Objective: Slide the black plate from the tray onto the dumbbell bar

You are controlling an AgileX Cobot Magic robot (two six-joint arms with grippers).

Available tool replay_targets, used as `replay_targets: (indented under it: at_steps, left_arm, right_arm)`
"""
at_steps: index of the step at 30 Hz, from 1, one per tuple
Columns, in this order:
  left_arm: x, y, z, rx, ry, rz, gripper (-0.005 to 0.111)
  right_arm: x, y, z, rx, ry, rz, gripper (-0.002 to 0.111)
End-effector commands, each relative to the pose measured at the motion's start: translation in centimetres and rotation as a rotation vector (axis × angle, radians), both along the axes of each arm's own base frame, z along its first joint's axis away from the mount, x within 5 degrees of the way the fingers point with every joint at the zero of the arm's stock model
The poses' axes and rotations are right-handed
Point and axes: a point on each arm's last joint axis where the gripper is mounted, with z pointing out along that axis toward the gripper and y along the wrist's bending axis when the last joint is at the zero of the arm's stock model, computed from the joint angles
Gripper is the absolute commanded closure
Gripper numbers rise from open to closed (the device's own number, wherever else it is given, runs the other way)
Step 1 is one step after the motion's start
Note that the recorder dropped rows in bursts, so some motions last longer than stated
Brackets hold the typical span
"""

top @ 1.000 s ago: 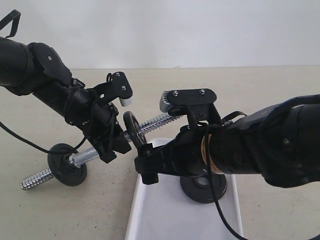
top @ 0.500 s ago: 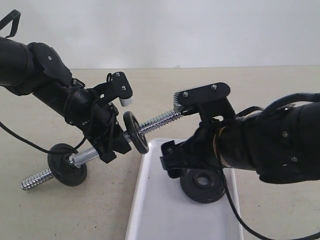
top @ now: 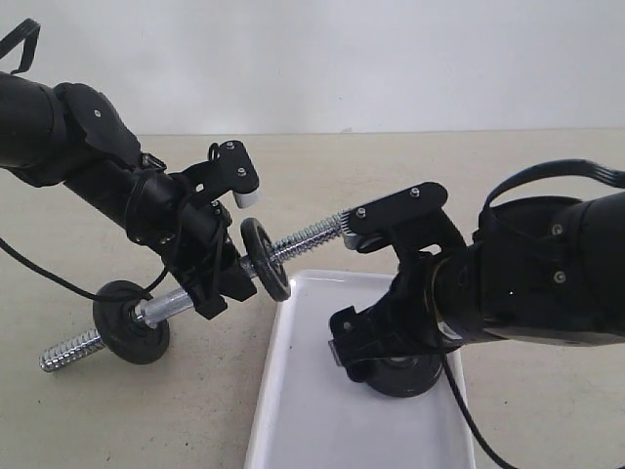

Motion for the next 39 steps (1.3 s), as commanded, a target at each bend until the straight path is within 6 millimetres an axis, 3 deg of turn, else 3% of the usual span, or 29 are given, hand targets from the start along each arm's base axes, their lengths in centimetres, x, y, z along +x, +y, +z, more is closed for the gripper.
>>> replay_targets:
  at_steps: [1,12,39]
  left_arm:
    - [0.06,-0.51,2.22,-0.073,-0.034,0.037,0.102]
    - [-0.02,-0.53,2.21,-0.074,-0.026,0.031,0.102]
    - [-0.04,-0.53,2.21,-0.074,-0.024,0.030,0.102]
  right_arm:
    - [0.09,1.03,0.83,0.112,-0.024,0.047,0.003]
    - [0.07,1.19,0.88,0.226,0.022,-0.092,0.003]
    - [0.07,1.24,0.89,0.234,0.023,-0.096,0.003]
